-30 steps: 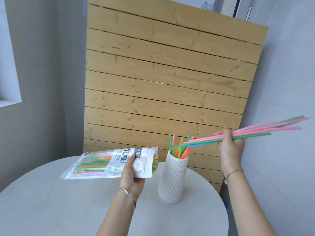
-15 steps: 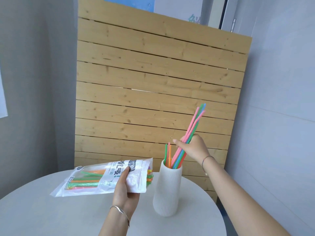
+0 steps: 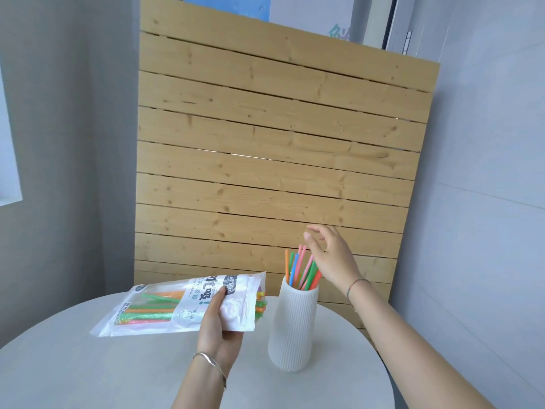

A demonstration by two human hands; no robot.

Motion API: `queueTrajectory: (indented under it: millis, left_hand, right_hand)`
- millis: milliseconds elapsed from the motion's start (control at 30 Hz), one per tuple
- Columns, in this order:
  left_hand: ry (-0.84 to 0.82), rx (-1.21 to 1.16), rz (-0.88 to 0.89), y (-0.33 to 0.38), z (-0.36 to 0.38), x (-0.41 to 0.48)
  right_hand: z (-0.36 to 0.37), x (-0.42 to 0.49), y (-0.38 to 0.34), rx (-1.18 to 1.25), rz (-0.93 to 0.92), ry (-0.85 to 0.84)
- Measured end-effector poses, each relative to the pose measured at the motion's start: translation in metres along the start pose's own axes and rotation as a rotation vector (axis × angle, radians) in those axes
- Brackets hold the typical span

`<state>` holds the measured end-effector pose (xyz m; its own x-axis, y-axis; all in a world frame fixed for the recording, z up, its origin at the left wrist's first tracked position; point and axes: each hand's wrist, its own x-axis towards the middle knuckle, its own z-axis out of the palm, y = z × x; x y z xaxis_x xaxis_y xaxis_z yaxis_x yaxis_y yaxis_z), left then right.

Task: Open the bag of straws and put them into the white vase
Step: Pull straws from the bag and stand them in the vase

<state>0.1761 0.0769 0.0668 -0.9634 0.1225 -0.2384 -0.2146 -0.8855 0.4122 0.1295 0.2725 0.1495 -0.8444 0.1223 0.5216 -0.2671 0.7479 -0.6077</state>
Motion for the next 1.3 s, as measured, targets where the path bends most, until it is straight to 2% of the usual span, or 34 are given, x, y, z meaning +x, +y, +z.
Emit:
queueTrajectory:
  millis: [100,133,200,267,300,367,433,533,633,700,800,967,1067,1167,1300]
  left_hand:
    - [0.016,-0.01,0.013,0.0,-0.002,0.0]
    - [0.02,-0.008,0.014,0.0,-0.002,0.001]
    - [0.013,0.007,0.016,0.0,-0.002,0.001]
    - [0.016,0.03,0.03,0.002,-0.001,0.0]
    - [0.015,0.049,0.042,0.003,-0.002,-0.001]
    - [0.038,0.11,0.091,0.002,-0.005,0.001]
    - [0.096,0.189,0.149,0.001,-0.007,0.001]
    - [0.163,0.322,0.244,-0.002,-0.004,-0.004]
    - [0.176,0.433,0.323,-0.002,0.001,-0.011]
    - [0.141,0.528,0.358,-0.003,0.005,-0.016]
    - [0.107,0.605,0.399,-0.005,0.007,-0.017]
    - [0.178,0.476,0.32,-0.002,-0.001,-0.011]
    - [0.202,0.391,0.229,0.001,-0.009,-0.005]
    - [0.159,0.342,0.108,0.004,-0.014,0.002]
    - [0.104,0.284,0.068,0.003,-0.018,0.007]
  right_hand:
    - [0.006,-0.01,0.002,-0.063,0.034,-0.176]
    - [0.007,-0.012,0.002,-0.116,0.0,-0.166]
    - [0.007,-0.024,-0.004,-0.09,-0.119,0.049]
    - [0.01,-0.046,-0.02,0.154,-0.171,0.335]
    - [0.014,-0.059,-0.028,0.3,-0.158,0.401]
    - [0.034,-0.082,-0.038,0.606,-0.006,0.382]
    - [0.059,-0.097,-0.04,0.865,0.259,0.318]
    - [0.089,-0.108,-0.042,1.06,0.589,0.195]
    - [0.097,-0.113,-0.046,1.341,0.79,0.076]
    - [0.097,-0.113,-0.043,1.5,0.905,0.06]
    - [0.1,-0.112,-0.039,1.567,1.003,0.095]
    - [0.102,-0.111,-0.042,1.401,0.889,0.12]
    - [0.101,-0.109,-0.039,1.087,0.682,0.148]
    - [0.096,-0.111,-0.033,0.79,0.372,0.132]
    - [0.089,-0.111,-0.026,0.655,0.161,0.026]
